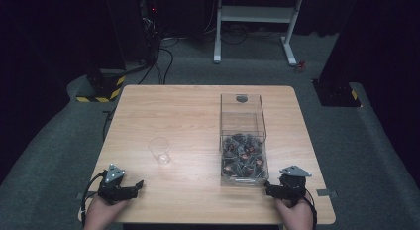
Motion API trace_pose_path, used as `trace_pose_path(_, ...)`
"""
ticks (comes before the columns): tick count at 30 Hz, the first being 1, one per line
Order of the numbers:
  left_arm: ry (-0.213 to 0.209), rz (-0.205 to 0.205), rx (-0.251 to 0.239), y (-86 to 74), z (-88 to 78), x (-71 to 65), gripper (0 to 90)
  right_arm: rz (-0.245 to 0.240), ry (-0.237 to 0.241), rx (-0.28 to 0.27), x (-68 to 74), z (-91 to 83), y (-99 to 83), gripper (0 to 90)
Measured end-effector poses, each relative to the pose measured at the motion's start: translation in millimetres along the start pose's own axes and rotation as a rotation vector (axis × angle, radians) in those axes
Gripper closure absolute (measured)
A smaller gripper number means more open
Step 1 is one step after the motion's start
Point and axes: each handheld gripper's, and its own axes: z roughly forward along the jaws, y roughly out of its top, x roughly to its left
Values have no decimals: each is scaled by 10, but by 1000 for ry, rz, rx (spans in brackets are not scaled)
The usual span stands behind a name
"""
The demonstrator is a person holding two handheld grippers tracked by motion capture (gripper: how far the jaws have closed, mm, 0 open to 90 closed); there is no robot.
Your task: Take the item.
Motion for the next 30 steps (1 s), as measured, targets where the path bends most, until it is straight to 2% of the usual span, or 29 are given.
trace_pose_path(20, 1, -3, 0, 0, -3, 1, 144, -5, 10, 1, -16, -6, 0, 92)
trace_pose_path(24, 3, -3, -1, 0, -2, 0, 144, 12, 0, 0, -5, -4, 3, 95)
trace_pose_path(30, 2, 1, -1, -2, -5, 1, 145, 2, 7, 0, -12, 0, 6, 94)
